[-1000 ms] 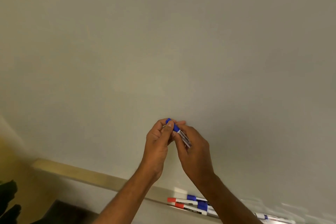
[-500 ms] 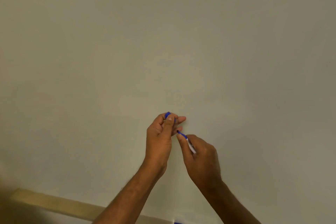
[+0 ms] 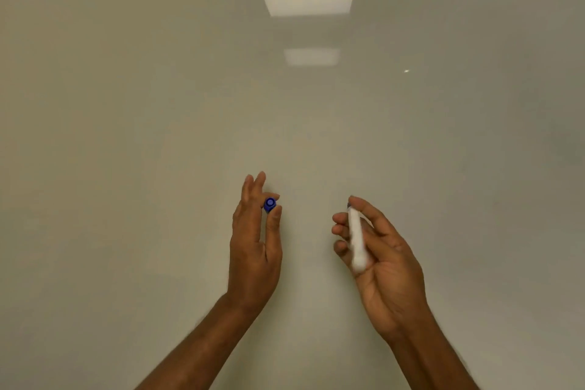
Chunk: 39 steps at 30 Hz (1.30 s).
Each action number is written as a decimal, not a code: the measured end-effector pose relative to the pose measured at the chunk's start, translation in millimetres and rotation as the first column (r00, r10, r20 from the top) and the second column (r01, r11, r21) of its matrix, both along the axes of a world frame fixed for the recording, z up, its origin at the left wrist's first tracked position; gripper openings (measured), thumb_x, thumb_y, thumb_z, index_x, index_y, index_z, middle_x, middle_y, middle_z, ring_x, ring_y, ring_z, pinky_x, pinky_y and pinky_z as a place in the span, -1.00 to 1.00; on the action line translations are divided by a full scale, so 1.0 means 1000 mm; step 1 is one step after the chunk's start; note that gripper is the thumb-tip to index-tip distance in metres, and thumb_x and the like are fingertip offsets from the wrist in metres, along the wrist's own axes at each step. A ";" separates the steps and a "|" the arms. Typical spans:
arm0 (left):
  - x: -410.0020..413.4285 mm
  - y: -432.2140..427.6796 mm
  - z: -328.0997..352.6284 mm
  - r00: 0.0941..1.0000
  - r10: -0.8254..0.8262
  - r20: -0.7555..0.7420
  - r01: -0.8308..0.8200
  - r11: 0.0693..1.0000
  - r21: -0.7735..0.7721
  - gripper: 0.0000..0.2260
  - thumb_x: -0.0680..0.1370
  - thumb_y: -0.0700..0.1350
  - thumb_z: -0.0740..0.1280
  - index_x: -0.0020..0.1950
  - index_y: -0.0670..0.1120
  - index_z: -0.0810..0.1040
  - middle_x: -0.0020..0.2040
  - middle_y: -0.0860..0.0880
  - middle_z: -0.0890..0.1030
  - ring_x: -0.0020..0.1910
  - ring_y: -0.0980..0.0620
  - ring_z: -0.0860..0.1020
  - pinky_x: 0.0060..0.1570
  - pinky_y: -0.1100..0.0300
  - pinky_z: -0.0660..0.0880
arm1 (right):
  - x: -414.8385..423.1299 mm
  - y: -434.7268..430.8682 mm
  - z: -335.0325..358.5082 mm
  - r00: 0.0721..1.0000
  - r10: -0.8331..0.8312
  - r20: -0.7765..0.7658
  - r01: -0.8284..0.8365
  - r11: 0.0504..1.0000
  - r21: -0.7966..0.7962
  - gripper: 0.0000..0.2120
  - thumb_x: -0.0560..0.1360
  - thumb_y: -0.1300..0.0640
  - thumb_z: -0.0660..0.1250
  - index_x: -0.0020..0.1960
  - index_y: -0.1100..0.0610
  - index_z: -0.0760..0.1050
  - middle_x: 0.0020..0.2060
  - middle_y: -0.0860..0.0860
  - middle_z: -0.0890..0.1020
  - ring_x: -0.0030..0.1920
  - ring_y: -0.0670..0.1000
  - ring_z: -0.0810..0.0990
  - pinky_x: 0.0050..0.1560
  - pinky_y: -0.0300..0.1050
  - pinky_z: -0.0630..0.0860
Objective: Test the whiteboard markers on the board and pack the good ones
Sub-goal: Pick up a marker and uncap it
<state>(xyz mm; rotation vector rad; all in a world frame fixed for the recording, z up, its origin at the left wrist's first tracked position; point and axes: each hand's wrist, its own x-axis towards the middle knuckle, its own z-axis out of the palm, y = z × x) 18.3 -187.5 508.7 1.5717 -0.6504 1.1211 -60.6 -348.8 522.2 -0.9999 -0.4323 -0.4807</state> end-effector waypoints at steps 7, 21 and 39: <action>0.032 -0.002 0.039 0.987 0.046 0.156 -0.065 0.991 0.115 -0.66 0.70 -0.09 0.18 0.42 -0.20 0.47 0.61 -0.01 0.29 0.64 0.06 0.07 0.59 0.16 0.08 | 0.007 -0.004 0.031 0.830 -0.494 0.260 0.548 0.810 -0.209 -0.74 0.59 -0.11 0.30 0.07 0.02 0.65 0.05 -0.04 0.71 0.16 -0.10 0.63 0.15 -0.21 0.53; 0.071 -0.012 0.063 0.888 0.173 0.426 -0.238 0.965 0.106 -0.64 0.69 -0.11 0.22 0.49 -0.12 0.40 0.52 -0.03 0.40 0.63 0.05 0.16 0.60 -0.06 0.13 | 0.060 -0.016 0.059 0.479 -0.722 0.500 0.876 0.430 -0.219 -0.57 0.53 -0.14 0.28 0.21 0.17 0.55 0.05 0.03 0.63 0.08 -0.03 0.57 0.10 -0.23 0.54; 0.078 -0.011 0.061 0.837 0.210 0.504 -0.282 0.957 0.070 -0.68 0.65 -0.19 0.31 0.40 -0.24 0.53 0.43 -0.15 0.52 0.55 -0.12 0.34 0.56 -0.15 0.20 | 0.053 -0.015 0.009 0.341 -0.774 0.533 0.939 0.257 -0.228 -0.60 0.53 -0.18 0.26 0.13 0.11 0.61 -0.01 -0.08 0.64 0.07 -0.14 0.54 0.05 -0.31 0.48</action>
